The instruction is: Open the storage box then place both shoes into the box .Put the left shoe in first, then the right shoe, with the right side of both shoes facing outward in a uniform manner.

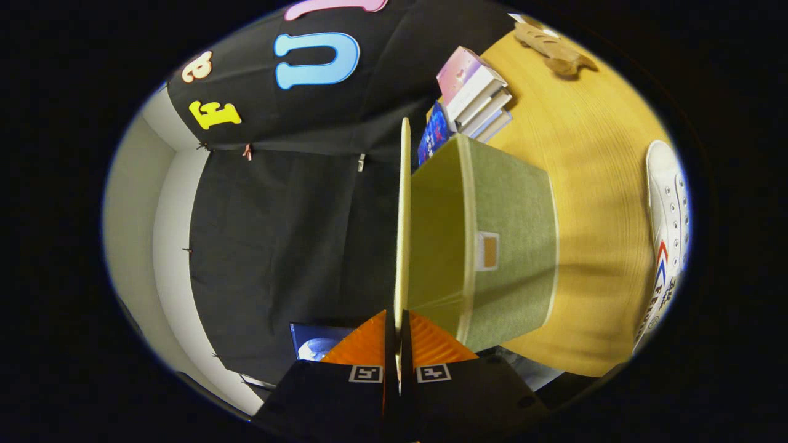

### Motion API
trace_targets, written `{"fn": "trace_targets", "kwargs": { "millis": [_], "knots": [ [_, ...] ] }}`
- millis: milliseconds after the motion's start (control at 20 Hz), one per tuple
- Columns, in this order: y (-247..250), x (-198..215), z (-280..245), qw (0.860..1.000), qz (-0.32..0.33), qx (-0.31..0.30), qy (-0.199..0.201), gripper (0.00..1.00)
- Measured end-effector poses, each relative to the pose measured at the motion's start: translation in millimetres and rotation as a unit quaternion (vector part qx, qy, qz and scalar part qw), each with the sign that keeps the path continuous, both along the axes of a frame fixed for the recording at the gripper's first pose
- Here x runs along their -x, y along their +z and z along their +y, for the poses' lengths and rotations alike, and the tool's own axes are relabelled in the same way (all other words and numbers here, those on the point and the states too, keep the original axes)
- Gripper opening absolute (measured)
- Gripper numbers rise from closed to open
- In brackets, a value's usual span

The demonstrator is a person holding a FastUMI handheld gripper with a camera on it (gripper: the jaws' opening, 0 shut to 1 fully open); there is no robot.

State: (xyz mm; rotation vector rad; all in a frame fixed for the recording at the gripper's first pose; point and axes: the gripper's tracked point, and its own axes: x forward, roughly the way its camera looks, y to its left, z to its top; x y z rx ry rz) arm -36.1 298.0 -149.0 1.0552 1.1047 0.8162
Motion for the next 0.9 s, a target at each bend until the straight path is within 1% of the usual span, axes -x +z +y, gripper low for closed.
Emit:
{"fn": "trace_targets", "kwargs": {
  "millis": [250, 500, 650, 750, 900],
  "knots": [
    [50, -6, 38, 0.998, -0.048, 0.023, 0.04, 0.05],
    [91, -9, 97, 0.996, -0.062, 0.01, 0.062, 0.05],
    [100, -6, 137, 0.995, -0.061, 0.004, 0.079, 0.05],
    [104, -8, 165, 0.995, -0.054, -0.001, 0.083, 0.05],
    [98, -8, 201, 0.993, -0.06, 0.011, 0.098, 0.05]
  ]
}}
